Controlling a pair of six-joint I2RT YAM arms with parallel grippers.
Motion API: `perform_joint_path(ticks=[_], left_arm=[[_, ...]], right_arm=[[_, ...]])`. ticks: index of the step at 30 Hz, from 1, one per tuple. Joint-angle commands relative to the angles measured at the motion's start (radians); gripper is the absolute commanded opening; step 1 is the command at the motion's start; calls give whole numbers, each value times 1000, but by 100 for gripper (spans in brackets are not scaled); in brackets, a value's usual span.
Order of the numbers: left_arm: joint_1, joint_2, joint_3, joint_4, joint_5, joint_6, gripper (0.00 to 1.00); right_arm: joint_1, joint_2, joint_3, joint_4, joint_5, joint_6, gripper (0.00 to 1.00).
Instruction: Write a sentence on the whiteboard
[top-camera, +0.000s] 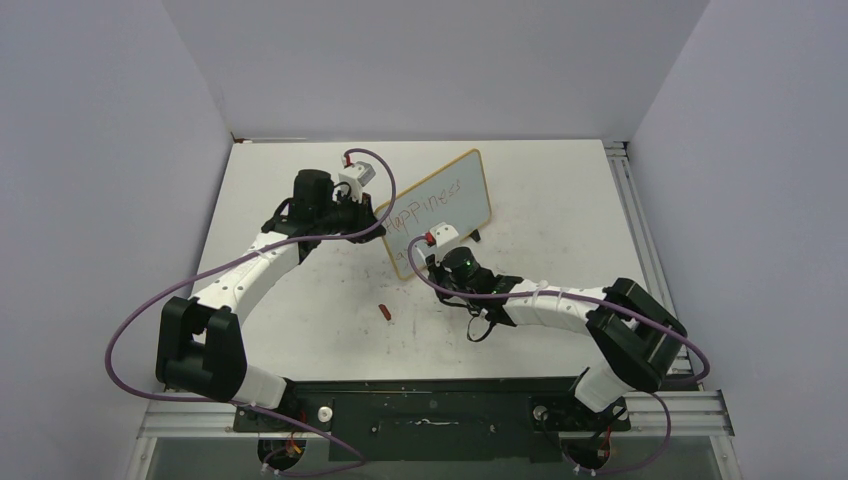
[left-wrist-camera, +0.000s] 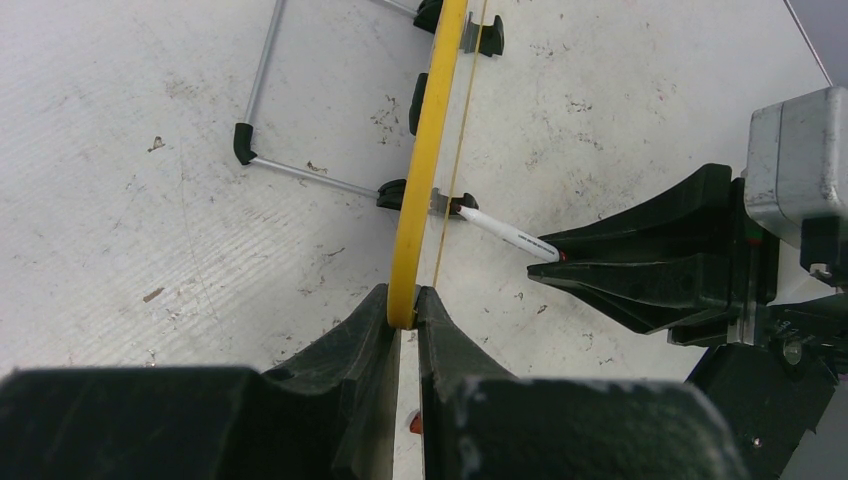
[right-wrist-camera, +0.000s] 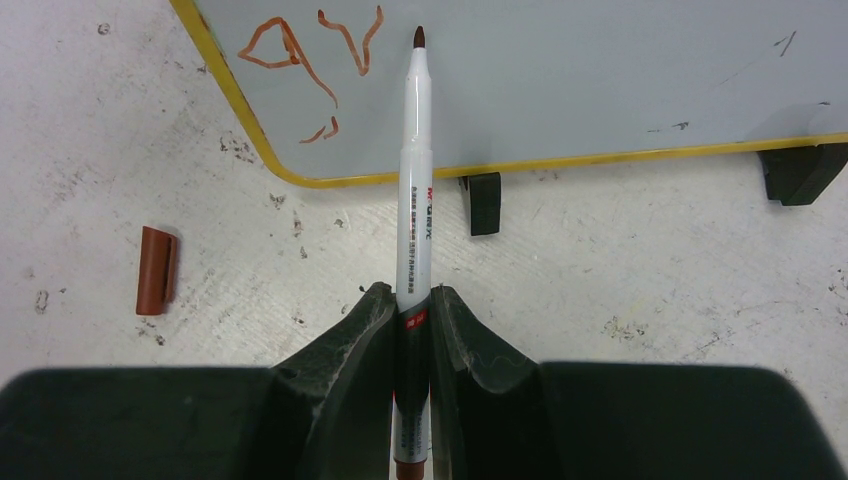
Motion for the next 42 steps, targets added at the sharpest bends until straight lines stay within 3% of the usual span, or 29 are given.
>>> perform_joint_path(ticks=[1, 42], left_arm=[[-1, -36, 31, 16, -1, 16, 0], [-1, -38, 32, 15, -1, 16, 0]], right_arm=[[-5, 8, 1, 55, 7, 6, 5], [18, 62, 10, 9, 41, 3, 5]])
